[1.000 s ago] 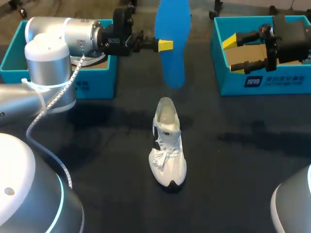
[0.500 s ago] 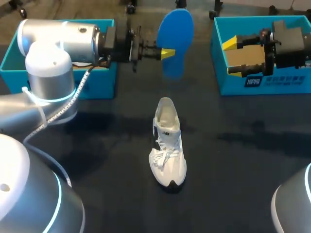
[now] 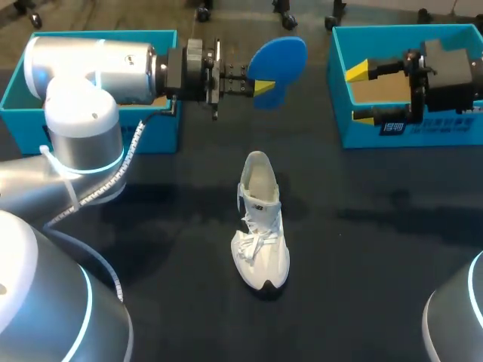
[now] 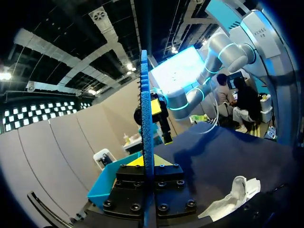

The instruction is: Take the shoe out of the shoebox, open the shoe tongue, remove and reinsert the insole, then place the shoe into the shoebox

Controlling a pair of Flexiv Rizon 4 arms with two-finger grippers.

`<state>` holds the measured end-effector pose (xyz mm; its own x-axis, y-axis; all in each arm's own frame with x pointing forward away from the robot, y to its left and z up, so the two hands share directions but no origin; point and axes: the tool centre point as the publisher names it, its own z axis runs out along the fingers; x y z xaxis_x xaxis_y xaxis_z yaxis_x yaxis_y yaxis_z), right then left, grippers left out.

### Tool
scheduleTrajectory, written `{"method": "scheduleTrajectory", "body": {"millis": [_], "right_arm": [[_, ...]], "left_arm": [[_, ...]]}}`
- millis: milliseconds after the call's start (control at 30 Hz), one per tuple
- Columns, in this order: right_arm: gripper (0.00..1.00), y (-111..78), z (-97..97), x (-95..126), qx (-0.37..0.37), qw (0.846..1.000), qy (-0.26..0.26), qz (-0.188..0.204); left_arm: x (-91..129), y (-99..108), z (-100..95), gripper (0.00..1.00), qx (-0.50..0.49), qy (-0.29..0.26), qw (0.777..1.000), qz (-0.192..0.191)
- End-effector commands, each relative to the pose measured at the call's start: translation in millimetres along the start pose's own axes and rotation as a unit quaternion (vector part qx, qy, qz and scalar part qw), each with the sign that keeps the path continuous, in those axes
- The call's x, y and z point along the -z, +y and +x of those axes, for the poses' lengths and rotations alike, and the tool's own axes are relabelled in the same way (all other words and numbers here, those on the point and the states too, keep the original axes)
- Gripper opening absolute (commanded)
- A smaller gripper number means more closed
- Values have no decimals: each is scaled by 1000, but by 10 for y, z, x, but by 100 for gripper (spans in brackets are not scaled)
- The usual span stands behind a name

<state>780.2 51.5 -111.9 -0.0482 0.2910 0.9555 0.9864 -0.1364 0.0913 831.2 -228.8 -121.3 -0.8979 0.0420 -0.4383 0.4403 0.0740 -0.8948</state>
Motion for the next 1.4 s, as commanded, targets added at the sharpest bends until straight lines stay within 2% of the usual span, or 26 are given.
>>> {"method": "scheduleTrajectory", "body": {"millis": [33,67,100,133,233,267,300,500,667,733,833,900,933,1067,1300,1400], "right_arm": [[100,32,2,-22,9,1000,14,3],[100,35,8,-28,9,1000,13,4],[100,38,15,-35,13,1000,16,6],[100,39,24,-45,14,1000,16,6],[100,42,28,-73,14,1000,19,8],[100,44,26,-85,14,1000,20,8],[100,45,25,-99,14,1000,21,9],[100,46,17,-171,10,999,30,13],[100,21,65,-261,12,999,36,20],[100,13,86,-311,13,999,37,23],[100,6,86,-379,15,999,42,26],[100,-2,60,-426,13,998,46,29],[100,-7,48,-449,13,998,46,29],[100,-26,11,-536,10,998,51,34],[100,-57,-26,-667,8,998,48,49],[96,-56,-25,-746,10,997,50,55]], "left_arm": [[-8,142,45,0,-99,-20,995,26],[11,145,59,0,-129,-22,990,54],[11,158,49,0,-144,-30,988,49],[19,179,56,0,-184,-28,980,70],[27,218,50,0,-240,-40,967,82],[33,222,46,0,-235,-49,968,77],[30,244,34,0,-273,-48,958,78],[66,323,52,0,-352,-54,932,64],[95,427,34,0,-457,-75,885,40],[93,478,28,0,-504,-82,859,32],[70,524,34,0,-554,-82,828,32],[47,551,26,0,-566,-84,820,25],[38,563,23,0,-582,-80,809,28],[21,559,7,0,-601,-80,795,30],[-4,528,-39,0,-595,-80,799,27],[-33,503,-46,0,-585,-77,807,22]]}}
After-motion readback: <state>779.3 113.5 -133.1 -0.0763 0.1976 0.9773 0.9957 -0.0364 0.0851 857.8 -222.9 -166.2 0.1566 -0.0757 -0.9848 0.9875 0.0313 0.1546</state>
